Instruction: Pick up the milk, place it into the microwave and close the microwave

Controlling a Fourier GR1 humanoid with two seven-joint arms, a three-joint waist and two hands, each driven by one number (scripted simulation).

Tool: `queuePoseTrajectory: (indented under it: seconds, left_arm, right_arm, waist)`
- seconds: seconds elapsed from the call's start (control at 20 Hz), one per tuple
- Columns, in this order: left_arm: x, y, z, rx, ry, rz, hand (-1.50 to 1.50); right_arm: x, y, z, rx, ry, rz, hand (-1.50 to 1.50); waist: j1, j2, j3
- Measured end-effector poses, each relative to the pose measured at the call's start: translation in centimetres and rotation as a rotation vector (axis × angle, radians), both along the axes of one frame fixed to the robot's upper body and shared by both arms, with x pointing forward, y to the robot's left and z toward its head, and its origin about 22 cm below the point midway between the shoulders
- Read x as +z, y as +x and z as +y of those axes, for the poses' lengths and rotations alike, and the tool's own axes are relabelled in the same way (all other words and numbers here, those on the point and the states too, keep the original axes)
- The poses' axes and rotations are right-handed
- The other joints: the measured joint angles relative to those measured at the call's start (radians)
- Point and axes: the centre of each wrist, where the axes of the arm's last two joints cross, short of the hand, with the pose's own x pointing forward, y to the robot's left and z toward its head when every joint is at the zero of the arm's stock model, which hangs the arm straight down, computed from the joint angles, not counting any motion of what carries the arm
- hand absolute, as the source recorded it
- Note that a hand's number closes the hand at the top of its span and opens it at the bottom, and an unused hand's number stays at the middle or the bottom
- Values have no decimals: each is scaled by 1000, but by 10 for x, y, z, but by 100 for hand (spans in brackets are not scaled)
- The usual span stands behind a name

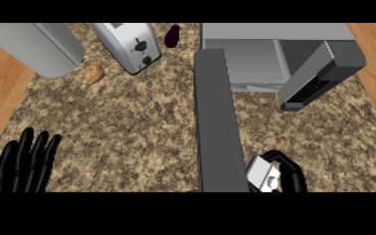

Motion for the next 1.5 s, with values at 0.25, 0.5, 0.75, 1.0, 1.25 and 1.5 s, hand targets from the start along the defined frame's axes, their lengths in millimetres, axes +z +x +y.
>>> queuePoseTrajectory:
  seconds: [0.25,0.5,0.75,1.0,1.25,1.5]
  left_arm:
    - [6,3,2,1,-9,8,-150]
    - [-1,5,9,9,-19,22,-150]
    - [-9,6,18,23,-19,29,-150]
    - [-10,7,21,27,-19,34,-150]
    - [-11,2,32,29,-12,44,-150]
    - [-13,10,32,13,-12,46,-150]
  right_arm:
    - [8,8,-25,65,-15,6,150]
    - [27,29,-17,93,-7,-40,150]
    - [50,52,5,81,-22,-92,150]
    - [75,85,30,88,-85,-108,150]
    - [98,123,50,30,-178,-85,150]
    - [120,166,50,-40,-274,-42,150]
  waist:
    - [-3,3,3]
    - [-6,3,4]
    - [-5,3,3]
    - [-3,4,4]
    - [3,5,4]
    - [8,9,4]
